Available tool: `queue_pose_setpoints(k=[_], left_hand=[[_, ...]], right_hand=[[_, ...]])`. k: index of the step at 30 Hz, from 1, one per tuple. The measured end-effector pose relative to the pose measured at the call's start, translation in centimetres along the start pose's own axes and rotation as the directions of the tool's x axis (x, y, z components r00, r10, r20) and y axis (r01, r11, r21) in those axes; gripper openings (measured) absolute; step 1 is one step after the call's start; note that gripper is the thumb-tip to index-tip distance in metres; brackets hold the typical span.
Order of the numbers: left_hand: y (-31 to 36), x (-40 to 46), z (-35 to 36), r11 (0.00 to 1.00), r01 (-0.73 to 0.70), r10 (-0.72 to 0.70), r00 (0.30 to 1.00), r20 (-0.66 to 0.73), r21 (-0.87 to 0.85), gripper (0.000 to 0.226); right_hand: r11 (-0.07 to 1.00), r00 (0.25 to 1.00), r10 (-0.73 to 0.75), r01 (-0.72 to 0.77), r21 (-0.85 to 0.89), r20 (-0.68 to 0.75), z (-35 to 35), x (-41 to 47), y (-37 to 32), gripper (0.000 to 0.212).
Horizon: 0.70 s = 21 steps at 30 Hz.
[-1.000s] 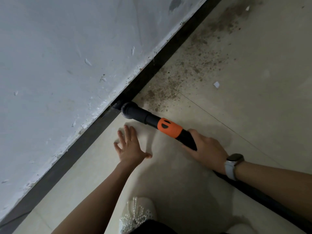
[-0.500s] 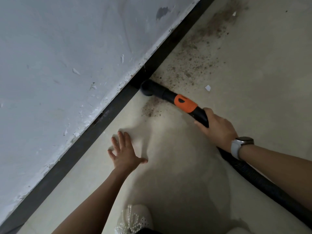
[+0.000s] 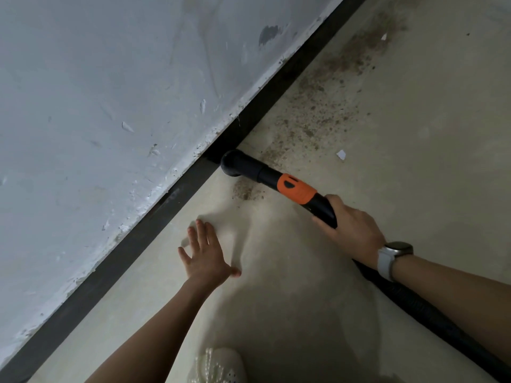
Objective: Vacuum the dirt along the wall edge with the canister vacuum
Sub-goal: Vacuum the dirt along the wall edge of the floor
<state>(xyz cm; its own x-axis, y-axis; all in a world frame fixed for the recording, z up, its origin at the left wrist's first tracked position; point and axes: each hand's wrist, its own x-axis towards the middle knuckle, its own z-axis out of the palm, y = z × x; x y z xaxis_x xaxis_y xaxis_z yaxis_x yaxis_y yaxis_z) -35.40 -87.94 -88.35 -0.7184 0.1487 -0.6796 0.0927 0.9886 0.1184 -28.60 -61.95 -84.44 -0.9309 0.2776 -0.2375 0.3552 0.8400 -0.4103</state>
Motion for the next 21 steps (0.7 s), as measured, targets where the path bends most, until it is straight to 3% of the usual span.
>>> queue_pose_setpoints(k=[3,12,17,21], left_hand=[[0.5,0.5,-0.4,1.0,-0.019,0.019,1.0,0.016,0.014,0.129],[1.6,1.1,-0.8,1.0,0.005,-0.005,1.0,0.031,-0.003,0.131],[1.6,1.3,-0.6,1.0,0.008,-0.007,0.999,0.035,-0.013,0.132],[1.5,1.4,-0.6,1.0,0.003,-0.003,1.0,0.02,-0.018,0.133]], right_hand=[[0.998,0.997,0.061,-0.061,0.001,-0.04,-1.0,1.5,1.0,0.044],[0.934,0.958,0.269,-0.234,0.269,-0.102,-3.3,6.6,1.6,0.039],[0.9,0.968,0.248,-0.211,0.382,-0.05,-1.8,5.1,0.7,0.036],[0.918,0.982,0.185,-0.189,0.349,0.045,-1.4,2.7,0.2,0.03]])
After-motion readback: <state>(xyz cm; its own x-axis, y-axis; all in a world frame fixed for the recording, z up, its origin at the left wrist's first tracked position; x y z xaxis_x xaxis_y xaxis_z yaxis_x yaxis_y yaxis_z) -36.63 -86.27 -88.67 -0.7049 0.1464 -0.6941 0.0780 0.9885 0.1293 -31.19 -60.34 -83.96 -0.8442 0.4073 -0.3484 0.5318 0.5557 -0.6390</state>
